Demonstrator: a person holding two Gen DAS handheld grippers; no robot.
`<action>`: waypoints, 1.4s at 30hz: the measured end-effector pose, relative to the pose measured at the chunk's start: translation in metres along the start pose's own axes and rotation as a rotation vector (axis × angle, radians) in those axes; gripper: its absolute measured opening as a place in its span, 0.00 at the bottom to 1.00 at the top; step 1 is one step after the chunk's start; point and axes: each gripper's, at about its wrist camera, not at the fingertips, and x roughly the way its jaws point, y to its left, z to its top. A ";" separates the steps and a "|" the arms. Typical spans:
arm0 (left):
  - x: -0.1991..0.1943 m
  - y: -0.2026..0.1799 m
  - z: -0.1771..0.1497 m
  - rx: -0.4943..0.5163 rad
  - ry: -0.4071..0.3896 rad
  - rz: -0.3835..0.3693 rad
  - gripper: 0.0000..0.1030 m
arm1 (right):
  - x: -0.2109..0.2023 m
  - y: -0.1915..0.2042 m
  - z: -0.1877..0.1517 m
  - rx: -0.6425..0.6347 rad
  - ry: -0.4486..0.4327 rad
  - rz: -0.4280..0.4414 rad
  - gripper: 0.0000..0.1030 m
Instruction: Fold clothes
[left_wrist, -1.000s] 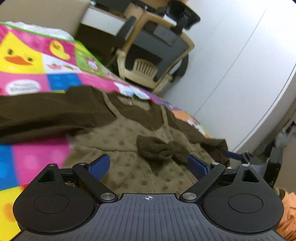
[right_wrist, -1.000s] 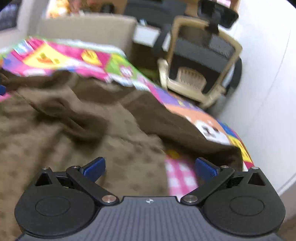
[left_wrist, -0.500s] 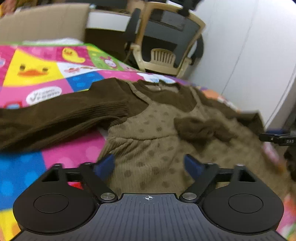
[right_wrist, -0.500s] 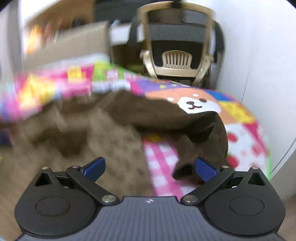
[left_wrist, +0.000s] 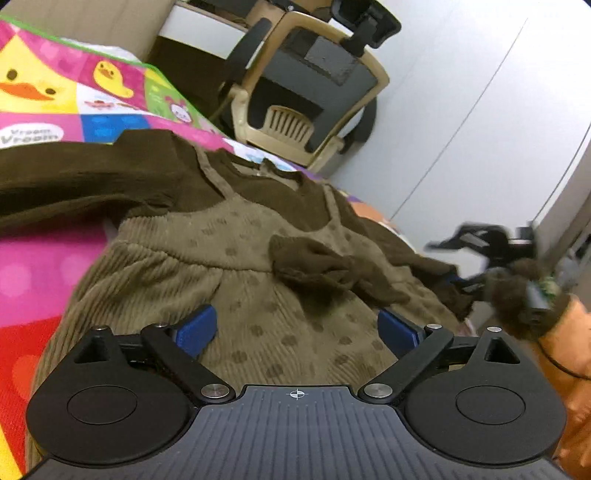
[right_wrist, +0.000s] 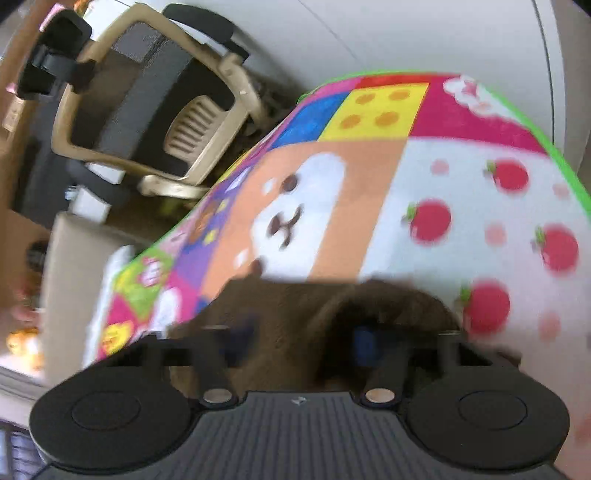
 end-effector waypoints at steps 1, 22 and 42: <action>-0.001 0.002 0.000 -0.014 -0.004 -0.010 0.95 | 0.002 0.006 0.003 -0.061 -0.041 -0.027 0.19; -0.001 0.007 0.004 -0.069 0.004 -0.026 0.95 | -0.040 0.156 -0.220 -1.568 -0.124 0.303 0.77; 0.061 0.009 0.078 -0.230 0.141 0.214 0.52 | -0.041 0.106 -0.200 -1.701 -0.391 0.033 0.82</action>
